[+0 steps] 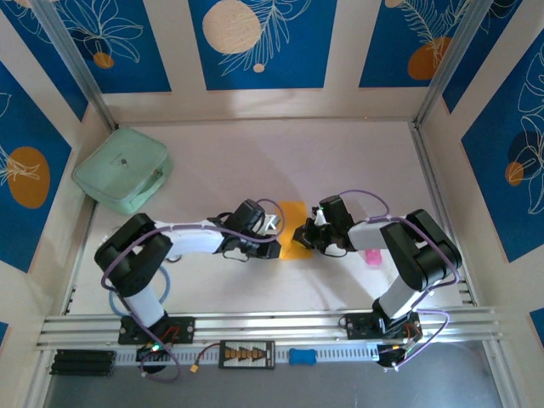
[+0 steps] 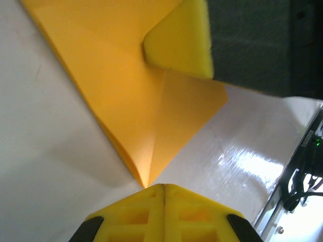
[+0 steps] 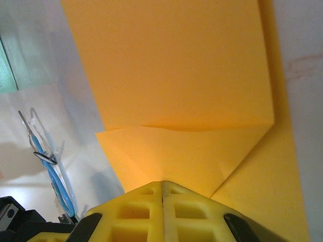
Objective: Fold a paper plane with a square sheet of paper (pick it up from the middle)
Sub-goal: Fold the triangle a second time at the center of the table.
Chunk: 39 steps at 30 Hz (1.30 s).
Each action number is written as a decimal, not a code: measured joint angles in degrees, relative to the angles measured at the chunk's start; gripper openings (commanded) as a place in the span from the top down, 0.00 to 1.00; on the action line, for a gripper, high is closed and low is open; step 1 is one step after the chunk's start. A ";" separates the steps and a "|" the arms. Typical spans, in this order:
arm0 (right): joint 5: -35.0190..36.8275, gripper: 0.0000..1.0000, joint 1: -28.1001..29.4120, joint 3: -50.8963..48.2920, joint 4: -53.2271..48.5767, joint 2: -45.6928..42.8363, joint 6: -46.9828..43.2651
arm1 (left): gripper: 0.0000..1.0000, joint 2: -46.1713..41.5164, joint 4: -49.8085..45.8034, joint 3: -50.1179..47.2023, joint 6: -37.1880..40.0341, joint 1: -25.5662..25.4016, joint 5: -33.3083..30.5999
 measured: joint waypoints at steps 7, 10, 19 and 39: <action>0.04 1.00 0.00 0.00 0.04 0.00 0.02 | 0.98 4.42 1.01 5.33 -0.92 0.07 0.26; 0.04 1.00 0.00 0.00 0.07 0.00 0.02 | 0.99 6.51 0.57 6.71 -0.92 0.17 0.33; 0.20 1.00 0.02 0.42 -2.29 -0.94 -0.07 | 1.00 8.90 -0.15 5.79 -0.28 0.50 1.01; -2.71 1.00 -0.70 1.73 -3.48 0.63 -0.96 | 1.00 8.85 2.54 4.37 0.00 1.16 2.64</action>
